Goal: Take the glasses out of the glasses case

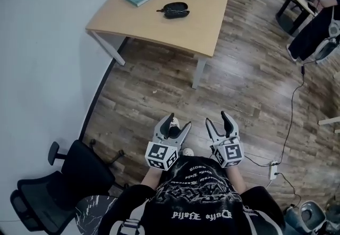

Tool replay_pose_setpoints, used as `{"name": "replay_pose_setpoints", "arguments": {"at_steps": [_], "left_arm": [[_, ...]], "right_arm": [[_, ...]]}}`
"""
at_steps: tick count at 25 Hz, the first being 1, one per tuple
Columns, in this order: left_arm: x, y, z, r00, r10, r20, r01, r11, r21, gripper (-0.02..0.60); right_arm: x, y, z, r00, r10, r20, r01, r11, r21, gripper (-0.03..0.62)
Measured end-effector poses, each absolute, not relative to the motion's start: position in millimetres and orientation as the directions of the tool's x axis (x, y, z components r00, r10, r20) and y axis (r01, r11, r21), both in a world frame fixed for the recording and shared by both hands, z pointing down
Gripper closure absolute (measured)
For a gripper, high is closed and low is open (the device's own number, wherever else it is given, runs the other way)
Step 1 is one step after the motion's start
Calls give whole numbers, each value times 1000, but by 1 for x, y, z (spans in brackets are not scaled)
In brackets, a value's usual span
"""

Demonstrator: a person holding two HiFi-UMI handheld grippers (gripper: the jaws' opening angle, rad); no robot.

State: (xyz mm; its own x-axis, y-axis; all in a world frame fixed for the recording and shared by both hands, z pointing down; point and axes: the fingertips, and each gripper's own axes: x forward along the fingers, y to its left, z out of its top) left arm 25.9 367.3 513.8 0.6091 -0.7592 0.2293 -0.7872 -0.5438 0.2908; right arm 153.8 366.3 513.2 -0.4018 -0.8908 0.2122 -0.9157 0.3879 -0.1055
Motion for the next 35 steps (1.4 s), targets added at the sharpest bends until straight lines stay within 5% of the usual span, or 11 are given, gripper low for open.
{"name": "replay_pose_setpoints", "arguments": {"at_steps": [18,35], "left_arm": [[-28,169,520,664,-712,228,-746,-609,270,278],[-51,93,524,649,-716,257,-761,-604,237,277]], "right_arm": [[96,183,511,-367,-902,228,-930,360,-73,316],[86,101,521,-323,-912,253,-946,315,-75,316]]}}
